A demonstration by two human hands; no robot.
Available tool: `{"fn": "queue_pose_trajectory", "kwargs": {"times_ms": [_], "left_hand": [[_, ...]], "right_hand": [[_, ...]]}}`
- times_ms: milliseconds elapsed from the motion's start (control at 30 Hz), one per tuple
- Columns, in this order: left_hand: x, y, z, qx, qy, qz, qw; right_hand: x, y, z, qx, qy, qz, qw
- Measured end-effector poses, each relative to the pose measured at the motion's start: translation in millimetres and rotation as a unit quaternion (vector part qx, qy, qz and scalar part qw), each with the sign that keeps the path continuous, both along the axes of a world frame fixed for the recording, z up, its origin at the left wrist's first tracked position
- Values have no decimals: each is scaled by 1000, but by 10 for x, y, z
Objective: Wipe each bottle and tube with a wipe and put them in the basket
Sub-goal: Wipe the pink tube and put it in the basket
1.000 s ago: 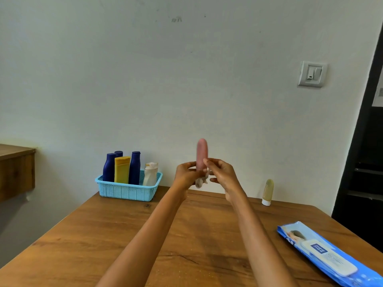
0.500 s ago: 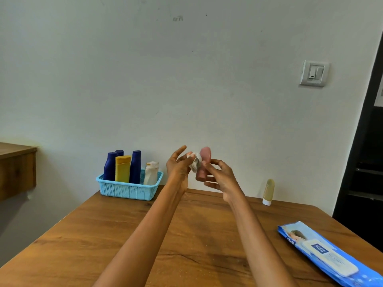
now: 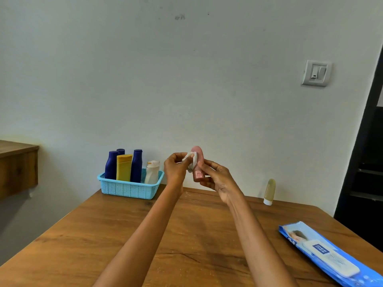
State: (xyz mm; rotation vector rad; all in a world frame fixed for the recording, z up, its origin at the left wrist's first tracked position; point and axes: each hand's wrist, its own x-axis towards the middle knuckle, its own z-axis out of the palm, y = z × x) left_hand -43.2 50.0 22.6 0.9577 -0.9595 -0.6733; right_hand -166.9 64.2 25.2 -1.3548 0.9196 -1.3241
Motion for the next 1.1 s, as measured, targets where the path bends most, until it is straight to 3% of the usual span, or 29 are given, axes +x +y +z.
{"fn": "queue_pose_trajectory", "kwargs": {"times_ms": [367,467,633,733,967,1100], "left_hand": [[122,-86,-30,0,124,49,991],[147,-70,-39,-9,92,68,993],[90,-7,27,-44,-79,32,995],[-20,26,25,-52,-137,-5,989],[3,56,-13,0,-124,-169,978],[-52,17,-75,52,9,-129,990]], "right_hand": [[-9,13,8,23,111,58,992],[39,13,-7,15,118,45,992],[51,22,26,2,42,1,999],[-42,4,29,-1,-12,-24,1000],[-124,-39,29,9,-141,-45,989],[-95,-58,29,16,-195,-58,979]]}}
